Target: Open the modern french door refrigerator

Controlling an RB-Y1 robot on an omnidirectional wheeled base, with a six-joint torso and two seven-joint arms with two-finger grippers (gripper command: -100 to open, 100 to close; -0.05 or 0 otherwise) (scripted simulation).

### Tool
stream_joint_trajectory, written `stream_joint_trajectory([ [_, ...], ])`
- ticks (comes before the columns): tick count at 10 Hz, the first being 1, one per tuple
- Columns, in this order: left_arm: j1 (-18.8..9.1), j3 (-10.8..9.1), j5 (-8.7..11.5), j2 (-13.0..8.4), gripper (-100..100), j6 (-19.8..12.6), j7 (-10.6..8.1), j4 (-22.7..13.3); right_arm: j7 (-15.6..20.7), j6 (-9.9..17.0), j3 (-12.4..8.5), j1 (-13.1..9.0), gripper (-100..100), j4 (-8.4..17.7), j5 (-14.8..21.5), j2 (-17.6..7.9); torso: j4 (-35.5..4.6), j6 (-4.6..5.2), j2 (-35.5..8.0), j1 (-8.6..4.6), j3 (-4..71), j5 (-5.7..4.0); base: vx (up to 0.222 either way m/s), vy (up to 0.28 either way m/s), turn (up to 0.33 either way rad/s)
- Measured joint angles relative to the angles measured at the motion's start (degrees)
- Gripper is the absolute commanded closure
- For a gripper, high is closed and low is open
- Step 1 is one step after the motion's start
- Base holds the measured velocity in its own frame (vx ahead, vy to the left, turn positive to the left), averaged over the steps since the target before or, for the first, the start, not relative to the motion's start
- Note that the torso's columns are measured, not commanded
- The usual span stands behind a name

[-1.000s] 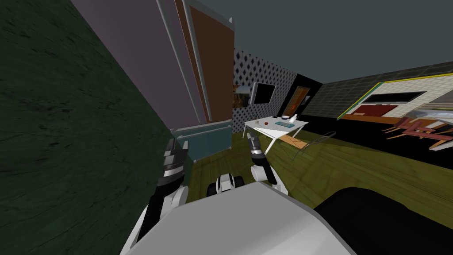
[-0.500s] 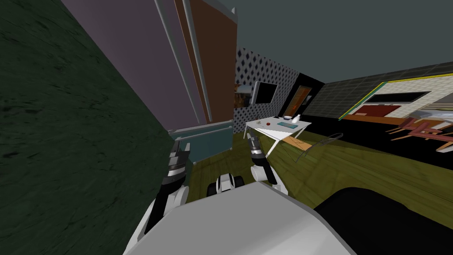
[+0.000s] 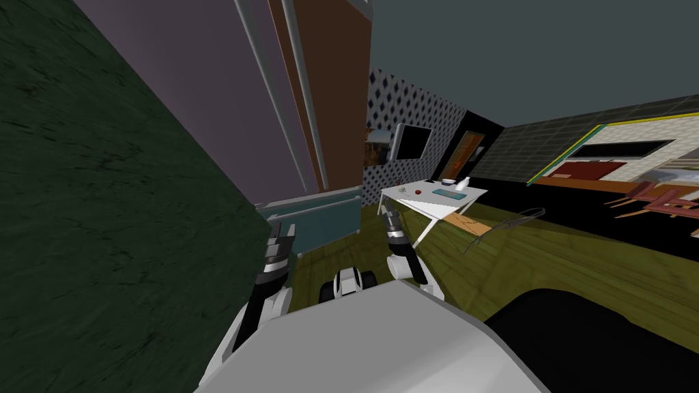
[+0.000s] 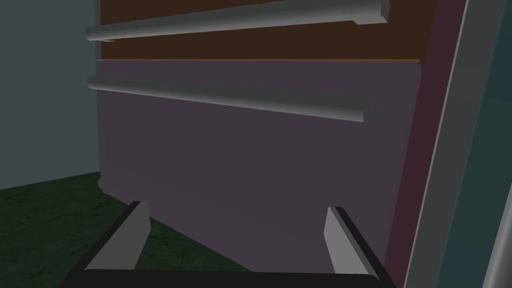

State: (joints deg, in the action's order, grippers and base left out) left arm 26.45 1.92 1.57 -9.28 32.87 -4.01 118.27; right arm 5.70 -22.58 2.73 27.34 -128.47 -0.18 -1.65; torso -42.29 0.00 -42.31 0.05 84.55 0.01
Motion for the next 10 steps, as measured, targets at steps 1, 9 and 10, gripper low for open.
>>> stream_joint_trajectory([
  [1, -0.4, -0.14, 0.0, -0.1, -100, 0.7, 0.02, -1.4, 0.0, 0.0, 0.0, 0.0, 0, 0.0, 0.0, 0.0, 0.0, 0.0, -0.1, -0.08, 0.0, -0.02, 0.08, 0.014, 0.002],
  [9, -2.5, -1.37, 0.5, -1.4, -100, 6.9, -0.2, -12.0, 0.0, 0.0, 0.0, 0.0, 0, 0.0, 0.0, 0.0, 0.0, 0.0, -0.1, -0.09, -0.1, -0.03, 0.092, 0.019, 0.003],
  [10, -2.9, -1.49, 0.5, -1.4, -100, 7.8, -0.15, -13.7, 0.0, 0.0, 0.0, 0.0, 0, 0.0, 0.0, 0.0, 0.0, 0.0, 0.0, -0.07, 0.0, -0.02, 0.129, 0.023, 0.004],
])
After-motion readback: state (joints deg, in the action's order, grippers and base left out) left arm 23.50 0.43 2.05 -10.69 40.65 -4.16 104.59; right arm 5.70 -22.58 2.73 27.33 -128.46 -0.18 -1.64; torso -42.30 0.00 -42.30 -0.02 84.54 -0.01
